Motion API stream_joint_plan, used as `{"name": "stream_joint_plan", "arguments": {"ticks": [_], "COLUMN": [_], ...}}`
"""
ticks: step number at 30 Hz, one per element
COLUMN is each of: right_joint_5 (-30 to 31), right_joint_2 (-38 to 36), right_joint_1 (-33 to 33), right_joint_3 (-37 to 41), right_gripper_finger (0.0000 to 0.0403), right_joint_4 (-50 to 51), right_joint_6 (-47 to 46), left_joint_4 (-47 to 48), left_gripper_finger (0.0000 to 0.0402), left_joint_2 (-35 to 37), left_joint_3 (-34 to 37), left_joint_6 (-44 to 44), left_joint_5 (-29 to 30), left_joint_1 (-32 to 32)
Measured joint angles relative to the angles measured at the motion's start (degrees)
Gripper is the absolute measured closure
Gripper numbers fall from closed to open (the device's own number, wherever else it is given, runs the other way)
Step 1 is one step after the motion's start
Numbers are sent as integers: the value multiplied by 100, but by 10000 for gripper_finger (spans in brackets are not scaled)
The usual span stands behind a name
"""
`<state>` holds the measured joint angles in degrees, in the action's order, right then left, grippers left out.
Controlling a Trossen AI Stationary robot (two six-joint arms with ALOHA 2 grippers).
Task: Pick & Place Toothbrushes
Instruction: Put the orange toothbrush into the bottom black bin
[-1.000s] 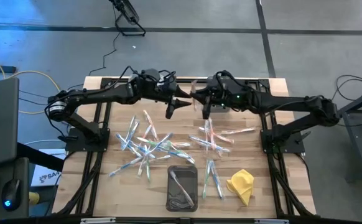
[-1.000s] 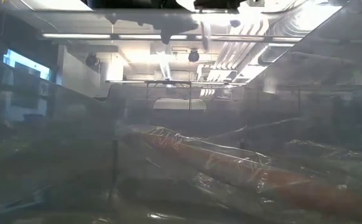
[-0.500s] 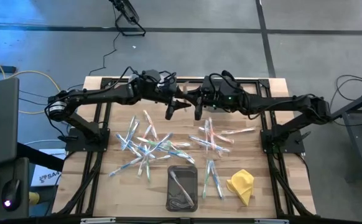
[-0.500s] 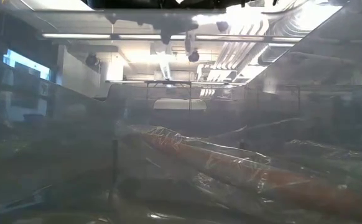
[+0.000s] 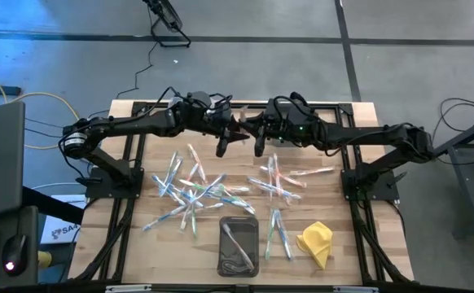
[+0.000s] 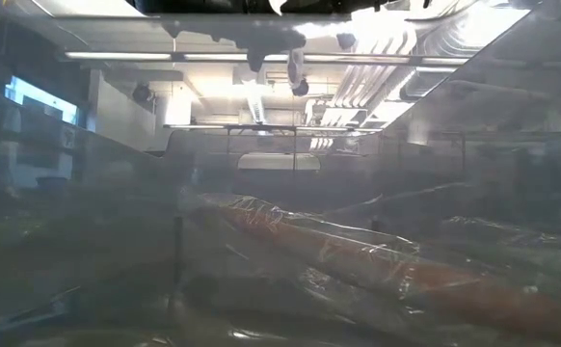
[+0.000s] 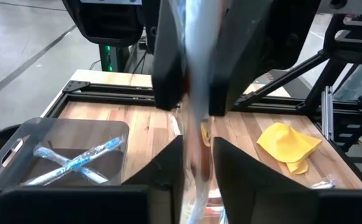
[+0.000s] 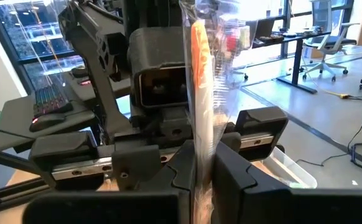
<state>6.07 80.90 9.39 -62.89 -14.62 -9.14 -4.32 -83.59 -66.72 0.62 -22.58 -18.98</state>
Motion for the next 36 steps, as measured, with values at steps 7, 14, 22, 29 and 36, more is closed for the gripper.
{"name": "stream_joint_plan", "arguments": {"ticks": [7,14,22,29,36], "right_joint_5": [-9,-40,-90,-197,-199], "right_joint_2": [0,0,0,-2,-2], "right_joint_1": [-2,-2,-2,-2,-2], "right_joint_3": [0,0,0,-2,-4], "right_gripper_finger": [378,378,378,378,359], "right_joint_4": [3,1,5,56,67], "right_joint_6": [6,49,47,163,147], "left_joint_4": [4,4,41,66,68], "left_gripper_finger": [370,378,380,381,382], "left_joint_2": [2,0,2,2,2], "left_joint_3": [0,0,0,0,0], "left_joint_6": [-26,-76,-136,-133,-129], "left_joint_5": [6,2,-3,-3,21], "left_joint_1": [0,0,0,2,2]}}
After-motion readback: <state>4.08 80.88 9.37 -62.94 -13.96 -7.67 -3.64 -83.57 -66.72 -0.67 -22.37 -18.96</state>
